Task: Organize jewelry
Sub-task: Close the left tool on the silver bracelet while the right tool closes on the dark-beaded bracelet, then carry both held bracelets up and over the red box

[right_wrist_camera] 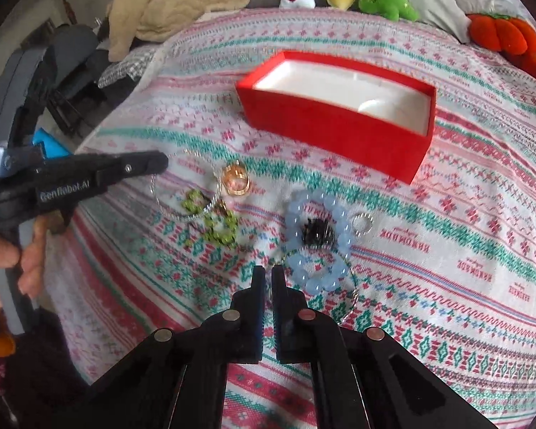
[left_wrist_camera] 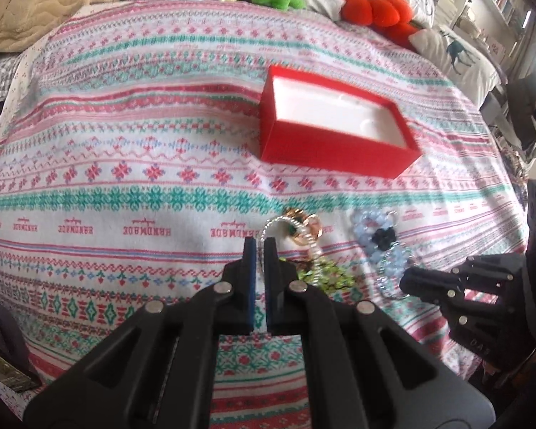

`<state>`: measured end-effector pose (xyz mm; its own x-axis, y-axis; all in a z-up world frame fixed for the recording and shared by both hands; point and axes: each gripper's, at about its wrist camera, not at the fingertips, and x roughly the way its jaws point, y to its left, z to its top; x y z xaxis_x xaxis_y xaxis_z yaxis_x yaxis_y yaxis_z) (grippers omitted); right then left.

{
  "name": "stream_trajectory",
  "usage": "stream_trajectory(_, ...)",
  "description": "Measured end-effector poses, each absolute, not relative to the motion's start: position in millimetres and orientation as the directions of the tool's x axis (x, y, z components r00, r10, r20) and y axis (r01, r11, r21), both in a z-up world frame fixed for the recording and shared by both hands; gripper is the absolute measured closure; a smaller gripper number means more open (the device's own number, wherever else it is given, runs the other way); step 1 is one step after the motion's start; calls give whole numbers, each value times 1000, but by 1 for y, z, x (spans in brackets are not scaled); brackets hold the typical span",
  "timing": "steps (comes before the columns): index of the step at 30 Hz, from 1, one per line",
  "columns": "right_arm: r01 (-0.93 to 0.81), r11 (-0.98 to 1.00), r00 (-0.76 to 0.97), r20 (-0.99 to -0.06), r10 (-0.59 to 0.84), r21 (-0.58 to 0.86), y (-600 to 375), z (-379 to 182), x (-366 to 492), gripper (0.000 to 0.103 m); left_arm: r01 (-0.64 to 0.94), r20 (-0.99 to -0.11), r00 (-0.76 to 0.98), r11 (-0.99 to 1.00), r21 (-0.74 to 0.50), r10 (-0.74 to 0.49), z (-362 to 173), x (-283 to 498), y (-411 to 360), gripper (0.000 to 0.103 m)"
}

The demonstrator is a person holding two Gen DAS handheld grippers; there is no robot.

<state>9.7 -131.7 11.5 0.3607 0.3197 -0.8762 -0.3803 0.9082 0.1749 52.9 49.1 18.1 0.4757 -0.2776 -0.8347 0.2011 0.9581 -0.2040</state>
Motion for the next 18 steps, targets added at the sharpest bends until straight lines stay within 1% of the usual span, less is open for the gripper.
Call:
stream_trajectory(4, -366, 903, 368, -856, 364, 226, -139, 22, 8, 98, 204, -818, 492, 953, -226, -299, 30, 48, 51, 98)
stream_trajectory(6, -375, 894, 339, -861, 380, 246, -135, 19, 5, 83, 203, -816, 494, 952, -229, -302, 33, 47, 49, 98)
stream_trajectory(10, -417, 882, 277, -893, 355, 221, -124, 3, -2, 83, 207, -818, 487, 950, -233, -306, 33, 42, 47, 98)
stream_trajectory(13, -409, 888, 241, -914, 327, 210, -121, -12, -2, 83, 211, -821, 481, 950, -232, -307, 31, 39, 46, 98)
stream_trajectory(18, -405, 893, 248, -917, 314, 196, -120, -11, 1, 82, 218, -824, 477, 949, -228, -308, 30, 36, 44, 98)
